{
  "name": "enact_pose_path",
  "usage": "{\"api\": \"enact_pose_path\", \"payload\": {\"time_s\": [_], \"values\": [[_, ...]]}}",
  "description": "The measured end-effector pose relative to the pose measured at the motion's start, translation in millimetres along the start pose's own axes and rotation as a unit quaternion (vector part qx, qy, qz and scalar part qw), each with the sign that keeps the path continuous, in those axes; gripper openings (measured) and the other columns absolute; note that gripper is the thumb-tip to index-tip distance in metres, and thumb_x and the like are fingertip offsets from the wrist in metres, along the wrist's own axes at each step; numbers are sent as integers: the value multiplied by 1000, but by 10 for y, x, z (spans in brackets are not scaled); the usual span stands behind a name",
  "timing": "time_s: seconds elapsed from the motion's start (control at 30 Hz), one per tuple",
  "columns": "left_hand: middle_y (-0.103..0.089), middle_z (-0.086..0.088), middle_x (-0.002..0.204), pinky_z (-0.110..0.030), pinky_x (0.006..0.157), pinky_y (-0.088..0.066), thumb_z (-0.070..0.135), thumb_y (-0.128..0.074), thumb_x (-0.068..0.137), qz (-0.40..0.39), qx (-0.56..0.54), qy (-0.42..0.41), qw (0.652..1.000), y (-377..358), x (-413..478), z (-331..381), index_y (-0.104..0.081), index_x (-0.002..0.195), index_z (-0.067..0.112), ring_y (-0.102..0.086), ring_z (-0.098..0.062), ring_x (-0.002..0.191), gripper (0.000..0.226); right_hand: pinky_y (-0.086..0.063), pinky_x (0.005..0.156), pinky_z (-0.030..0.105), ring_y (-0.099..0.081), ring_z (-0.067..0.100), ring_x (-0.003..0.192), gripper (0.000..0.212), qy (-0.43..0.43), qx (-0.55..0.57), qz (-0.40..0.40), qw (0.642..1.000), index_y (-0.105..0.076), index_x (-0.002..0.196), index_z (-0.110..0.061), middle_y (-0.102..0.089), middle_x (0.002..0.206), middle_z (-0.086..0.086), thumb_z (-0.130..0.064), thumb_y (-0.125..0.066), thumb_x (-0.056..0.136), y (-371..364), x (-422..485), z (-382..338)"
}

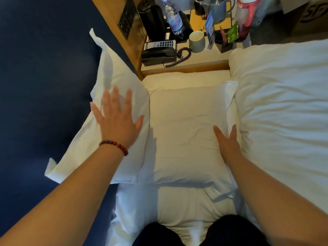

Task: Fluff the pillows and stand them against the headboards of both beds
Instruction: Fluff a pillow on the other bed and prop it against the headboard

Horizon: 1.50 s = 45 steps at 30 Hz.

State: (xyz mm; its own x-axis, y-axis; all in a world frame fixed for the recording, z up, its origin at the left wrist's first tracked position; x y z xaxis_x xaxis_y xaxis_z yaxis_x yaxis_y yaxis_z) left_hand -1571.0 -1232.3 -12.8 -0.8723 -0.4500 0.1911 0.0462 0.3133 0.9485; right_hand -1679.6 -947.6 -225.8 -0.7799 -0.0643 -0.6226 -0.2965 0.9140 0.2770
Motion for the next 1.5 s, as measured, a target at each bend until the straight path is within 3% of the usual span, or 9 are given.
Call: {"api": "enact_pose_path", "payload": {"time_s": [0.23, 0.43, 0.6, 0.7, 0.8, 0.97, 1.1, 1.3, 1.5], "values": [[-13, -8, 162, -51, 119, -2, 55, -30, 97, -124, -113, -69, 983, -433, -340, 725, -12, 155, 27, -7, -31, 149, 66, -48, 91, 45, -59, 36, 103, 70, -67, -15, 67, 995, -62, 119, -8, -64, 117, 15, -67, -48, 83, 214, -141, 437], [10, -5, 163, -47, 117, 7, 63, -19, 96, -236, -159, -104, 953, -1025, -709, 1392, 0, 154, 35, 14, -28, 148, 68, -38, 67, 33, -56, 30, 76, 28, 30, -49, 234, 971, -53, 79, -18, -55, 73, 0, -39, -49, 96, 451, -221, 532], [13, -5, 163, -46, 113, 19, 67, -8, 92, -187, -126, -87, 970, -1258, -781, 1522, 3, 154, 36, 19, -29, 147, 70, -40, 82, 32, -57, 24, 101, 39, -8, -58, 116, 992, -62, 111, -14, -59, 104, 2, -48, -49, 96, 414, -162, 738], [11, -6, 163, -44, 113, 20, 67, -6, 91, -182, -134, -93, 970, -1295, -793, 1513, 3, 154, 35, 18, -28, 147, 71, -37, 71, 31, -59, 28, 87, 32, 5, -71, 123, 990, -59, 81, -15, -62, 85, 5, -42, -52, 96, 444, -199, 833], [12, -6, 163, -43, 113, 21, 67, -7, 91, -182, -149, -87, 968, -1298, -803, 1506, 3, 154, 35, 19, -27, 147, 72, -39, 79, 28, -57, 21, 88, 39, -7, 13, 189, 982, -65, 91, -15, -64, 92, 2, -45, -43, 100, 488, -329, 1013], [8, -9, 163, -38, 115, 18, 58, -29, 95, -168, -253, -93, 948, -1240, -1038, 1375, -11, 155, 24, 16, -26, 148, 71, -49, 66, 26, -62, 14, 69, 57, -66, 104, 40, 992, -65, 79, -15, -67, 70, -5, -70, -62, 69, 213, -686, 1457], [6, -13, 162, -35, 118, 11, 51, -43, 96, -154, -315, -37, 936, -1207, -1466, 1185, -17, 155, 18, 12, -24, 148, 72, -55, 81, 52, -69, 31, 87, 14, -105, 214, 69, 969, -73, 78, -22, -74, 92, 11, -36, -74, 81, 440, -719, 1654], [12, -6, 160, -44, 120, 1, 40, -51, 98, -147, -359, 11, 922, -1272, -2007, 984, -16, 155, 16, 14, -21, 147, 71, -51, 94, 45, -63, 28, 113, 45, -172, 353, -52, 918, -62, 126, -12, -66, 123, 12, -31, -71, 86, -18, -984, 1645], [9, -3, 162, -36, 118, -2, 36, -52, 98, -137, -393, -44, 908, -1366, -2197, 742, -15, 155, 18, 13, -15, 147, 71, -56, 61, 25, -66, 20, 91, 13, -129, 397, 163, 894, -69, 97, -16, -71, 99, 5, -22, -72, 87, 162, -1222, 1674]]}}
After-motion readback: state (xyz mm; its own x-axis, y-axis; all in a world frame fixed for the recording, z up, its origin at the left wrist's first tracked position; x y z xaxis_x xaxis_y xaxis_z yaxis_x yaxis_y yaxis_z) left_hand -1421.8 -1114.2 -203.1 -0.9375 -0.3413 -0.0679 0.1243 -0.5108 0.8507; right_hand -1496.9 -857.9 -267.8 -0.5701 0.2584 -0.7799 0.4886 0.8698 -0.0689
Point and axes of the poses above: each hand's wrist, its own x-axis towards the middle knuckle, its own y-axis out of the back of the hand, z = x × y, the point moved 3 cm from there along x, towards the middle knuckle
